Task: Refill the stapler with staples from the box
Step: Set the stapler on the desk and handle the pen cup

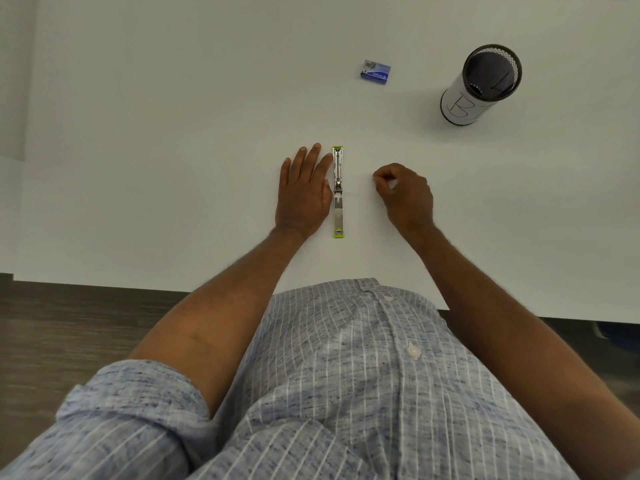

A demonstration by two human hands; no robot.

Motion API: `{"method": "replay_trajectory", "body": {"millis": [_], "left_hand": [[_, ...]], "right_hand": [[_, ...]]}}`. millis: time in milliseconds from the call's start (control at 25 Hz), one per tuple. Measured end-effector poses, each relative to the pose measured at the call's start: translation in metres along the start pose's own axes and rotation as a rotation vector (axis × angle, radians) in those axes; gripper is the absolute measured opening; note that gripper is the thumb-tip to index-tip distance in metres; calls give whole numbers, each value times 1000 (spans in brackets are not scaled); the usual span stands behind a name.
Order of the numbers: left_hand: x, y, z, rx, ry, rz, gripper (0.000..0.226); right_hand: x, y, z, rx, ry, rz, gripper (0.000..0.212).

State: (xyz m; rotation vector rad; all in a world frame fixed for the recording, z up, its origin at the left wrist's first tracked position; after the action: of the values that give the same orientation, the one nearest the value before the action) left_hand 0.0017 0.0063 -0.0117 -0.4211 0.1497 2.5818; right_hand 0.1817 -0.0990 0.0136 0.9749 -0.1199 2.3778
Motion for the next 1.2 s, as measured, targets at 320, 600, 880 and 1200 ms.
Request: {"method": "replay_trajectory", "body": {"millis": [320, 600, 880, 1200], "left_hand": [[-59, -41, 36, -129, 599, 264, 28], [-162, -105, 23, 207, 590, -40, 62], [-220, -160, 2, 321, 481, -112, 111], [-223, -168, -9, 339, 465, -208, 95]], "right_hand": [[-2, -20, 66, -202, -736, -366, 8], [-4, -73, 157, -463, -414, -98, 13], [-20, -102, 167, -381, 161, -50, 18], [-23, -104, 158, -382, 205, -110, 27]]}}
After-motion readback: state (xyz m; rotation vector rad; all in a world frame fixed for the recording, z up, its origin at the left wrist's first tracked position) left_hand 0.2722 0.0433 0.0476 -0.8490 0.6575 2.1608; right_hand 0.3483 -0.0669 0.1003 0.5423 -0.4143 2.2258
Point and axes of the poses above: each hand's wrist, its own y-axis away from the middle knuckle, its own z-axis out of the back of the hand, x = y × z, the point moved 3 cm from there along -y, towards the middle knuckle, and after that the axes turned 10 degrees about z, right-handed, at the moved point
